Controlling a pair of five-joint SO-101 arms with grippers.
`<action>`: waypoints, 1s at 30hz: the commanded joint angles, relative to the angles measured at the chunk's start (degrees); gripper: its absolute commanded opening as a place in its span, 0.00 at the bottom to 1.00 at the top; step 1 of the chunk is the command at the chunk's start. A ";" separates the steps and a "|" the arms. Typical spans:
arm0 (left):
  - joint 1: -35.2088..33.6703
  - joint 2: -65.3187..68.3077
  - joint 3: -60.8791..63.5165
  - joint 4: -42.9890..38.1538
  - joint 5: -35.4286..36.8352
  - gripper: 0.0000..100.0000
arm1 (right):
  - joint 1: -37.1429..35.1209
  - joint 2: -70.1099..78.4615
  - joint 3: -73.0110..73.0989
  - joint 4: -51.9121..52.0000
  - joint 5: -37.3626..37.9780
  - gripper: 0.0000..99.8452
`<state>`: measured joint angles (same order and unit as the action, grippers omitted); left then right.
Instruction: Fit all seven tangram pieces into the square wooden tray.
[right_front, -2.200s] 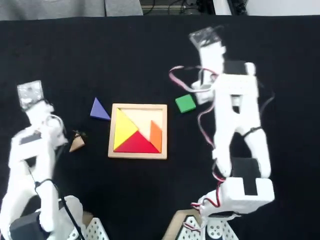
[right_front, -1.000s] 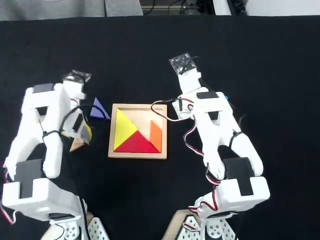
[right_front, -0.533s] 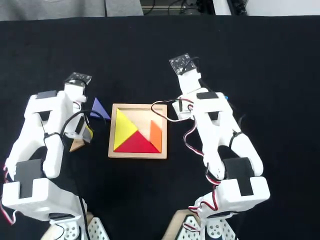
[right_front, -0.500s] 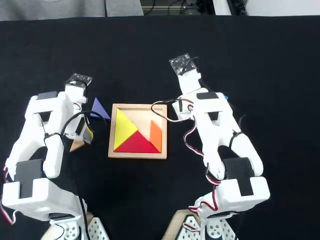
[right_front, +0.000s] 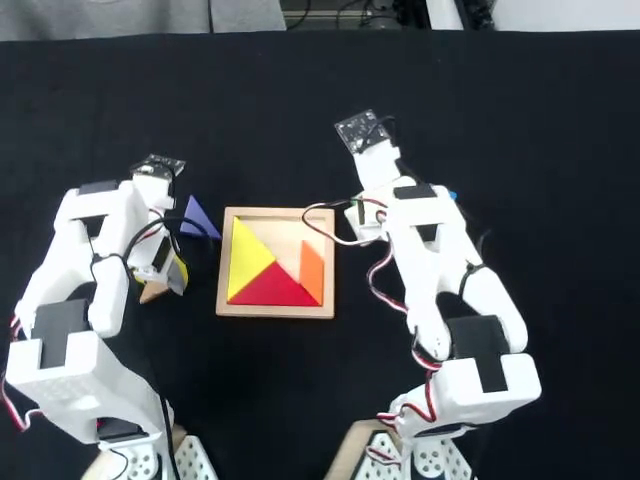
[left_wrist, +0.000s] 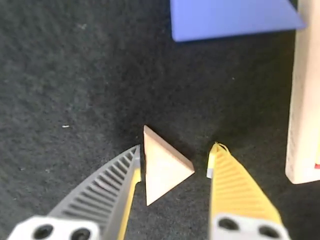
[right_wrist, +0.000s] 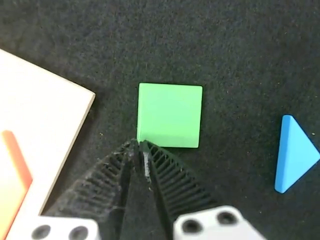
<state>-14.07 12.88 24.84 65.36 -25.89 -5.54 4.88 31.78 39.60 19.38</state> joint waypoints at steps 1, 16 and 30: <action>-0.48 -0.70 -2.15 0.44 0.88 0.22 | 0.88 -0.31 -0.31 -1.05 0.62 0.01; 2.07 -17.93 9.19 -1.23 5.98 0.22 | 0.79 -0.31 -0.31 -1.05 0.70 0.01; 1.10 -13.19 11.91 -7.74 5.80 0.22 | 0.79 -0.31 0.13 -1.05 0.70 0.01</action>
<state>-12.40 -1.80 37.93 58.24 -20.26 -5.54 4.88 32.22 39.60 19.38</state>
